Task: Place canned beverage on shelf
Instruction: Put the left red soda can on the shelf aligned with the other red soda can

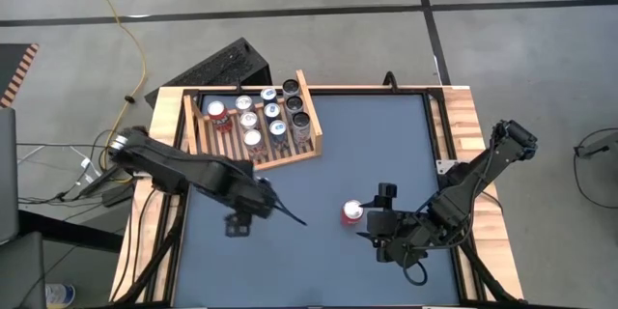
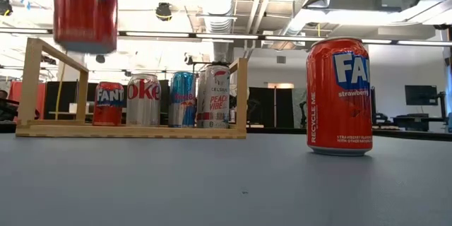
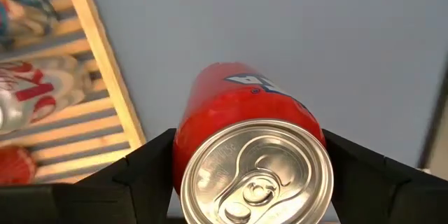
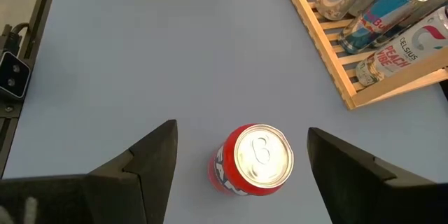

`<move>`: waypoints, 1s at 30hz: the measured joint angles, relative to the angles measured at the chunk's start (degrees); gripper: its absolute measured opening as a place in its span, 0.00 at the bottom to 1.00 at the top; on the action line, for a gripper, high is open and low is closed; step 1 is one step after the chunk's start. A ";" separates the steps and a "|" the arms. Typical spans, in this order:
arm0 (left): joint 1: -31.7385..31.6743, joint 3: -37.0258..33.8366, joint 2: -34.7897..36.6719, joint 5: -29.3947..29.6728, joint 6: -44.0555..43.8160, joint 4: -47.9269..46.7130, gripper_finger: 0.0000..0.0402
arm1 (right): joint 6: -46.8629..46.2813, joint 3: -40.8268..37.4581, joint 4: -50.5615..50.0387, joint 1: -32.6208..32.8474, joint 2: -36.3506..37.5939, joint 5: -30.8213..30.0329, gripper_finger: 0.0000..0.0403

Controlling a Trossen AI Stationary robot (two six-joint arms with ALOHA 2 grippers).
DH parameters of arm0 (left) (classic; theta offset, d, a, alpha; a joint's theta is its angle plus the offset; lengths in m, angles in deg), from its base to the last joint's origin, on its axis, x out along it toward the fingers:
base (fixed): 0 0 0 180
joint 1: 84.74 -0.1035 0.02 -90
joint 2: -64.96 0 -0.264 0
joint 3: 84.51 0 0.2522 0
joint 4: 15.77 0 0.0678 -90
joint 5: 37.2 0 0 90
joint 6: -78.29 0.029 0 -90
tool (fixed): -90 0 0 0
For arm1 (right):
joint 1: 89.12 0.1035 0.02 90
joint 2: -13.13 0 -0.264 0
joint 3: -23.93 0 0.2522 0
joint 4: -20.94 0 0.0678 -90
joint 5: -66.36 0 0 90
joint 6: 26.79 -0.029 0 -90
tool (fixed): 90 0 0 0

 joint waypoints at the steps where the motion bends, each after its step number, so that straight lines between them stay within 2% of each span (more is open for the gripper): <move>1: 0.00 -0.62 2.09 0.07 -0.13 0.35 0.70 | 0.00 0.00 0.00 0.00 0.00 -0.01 0.72; 9: -3.40 -9.91 18.06 3.70 -5.36 -0.57 0.70 | 0.00 0.00 0.00 -0.60 0.00 -0.03 0.72; 14: -8.64 -15.49 22.95 4.01 -6.11 -3.68 0.70 | 0.00 0.00 -0.03 -2.01 0.00 0.01 0.72; 24: -26.01 -17.35 23.32 5.28 11.24 -1.58 0.70 | 0.00 0.00 -0.43 -4.15 0.00 0.06 0.72; 30: -40.14 -17.46 23.28 0.91 22.52 1.08 0.70 | 0.02 0.00 -0.66 -4.07 0.00 0.23 0.72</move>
